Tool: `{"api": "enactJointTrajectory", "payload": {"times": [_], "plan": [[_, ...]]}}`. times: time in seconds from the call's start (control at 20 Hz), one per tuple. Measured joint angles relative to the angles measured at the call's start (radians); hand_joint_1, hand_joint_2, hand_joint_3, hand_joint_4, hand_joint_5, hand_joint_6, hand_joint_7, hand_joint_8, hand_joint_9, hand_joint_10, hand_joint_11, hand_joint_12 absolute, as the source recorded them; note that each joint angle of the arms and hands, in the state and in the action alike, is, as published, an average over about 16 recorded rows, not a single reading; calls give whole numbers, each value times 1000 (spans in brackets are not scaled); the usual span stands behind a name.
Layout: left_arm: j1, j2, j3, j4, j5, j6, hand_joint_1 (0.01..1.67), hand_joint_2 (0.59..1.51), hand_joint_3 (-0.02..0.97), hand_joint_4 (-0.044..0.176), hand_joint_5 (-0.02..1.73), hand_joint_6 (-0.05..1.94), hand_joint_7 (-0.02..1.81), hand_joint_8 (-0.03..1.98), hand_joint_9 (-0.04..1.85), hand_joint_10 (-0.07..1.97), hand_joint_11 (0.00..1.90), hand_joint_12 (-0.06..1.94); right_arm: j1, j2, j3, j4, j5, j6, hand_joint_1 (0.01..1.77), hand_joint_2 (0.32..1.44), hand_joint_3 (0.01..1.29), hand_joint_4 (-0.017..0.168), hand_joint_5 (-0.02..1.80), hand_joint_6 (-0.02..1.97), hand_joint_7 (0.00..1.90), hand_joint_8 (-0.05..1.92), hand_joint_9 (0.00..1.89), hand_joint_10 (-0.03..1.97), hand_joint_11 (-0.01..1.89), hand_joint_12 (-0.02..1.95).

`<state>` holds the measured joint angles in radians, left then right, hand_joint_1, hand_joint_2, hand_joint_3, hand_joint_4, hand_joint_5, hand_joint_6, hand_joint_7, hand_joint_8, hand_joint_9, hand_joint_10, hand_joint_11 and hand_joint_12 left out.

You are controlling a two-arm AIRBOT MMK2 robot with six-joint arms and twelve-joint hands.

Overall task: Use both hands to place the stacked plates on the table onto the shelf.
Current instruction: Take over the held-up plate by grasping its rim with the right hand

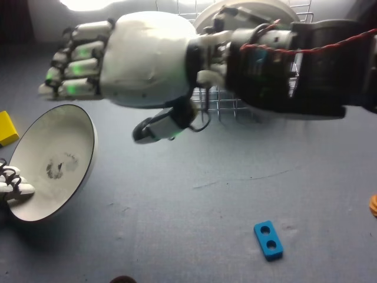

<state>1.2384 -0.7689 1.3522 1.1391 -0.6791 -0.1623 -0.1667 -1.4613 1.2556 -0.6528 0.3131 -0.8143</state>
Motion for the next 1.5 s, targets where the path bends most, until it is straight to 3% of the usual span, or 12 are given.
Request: {"api": "enactJointTrajectory", "payload": {"times": [0.75,1.5], "plan": [[10,-1,1,-8,-4,0,20,1070,18,-6,-11,-32,-10,-8,-25,-51,28,32,-99,-232,165,200,-43,-161,1199,1011,18,4,221,22,258,15,246,19,12,881],[11,-2,4,-9,-7,0,23,1064,19,-6,-11,-31,-10,-10,-26,-51,26,32,-133,-354,260,252,-25,-189,1218,1050,17,3,298,23,332,14,311,19,12,996]]}}
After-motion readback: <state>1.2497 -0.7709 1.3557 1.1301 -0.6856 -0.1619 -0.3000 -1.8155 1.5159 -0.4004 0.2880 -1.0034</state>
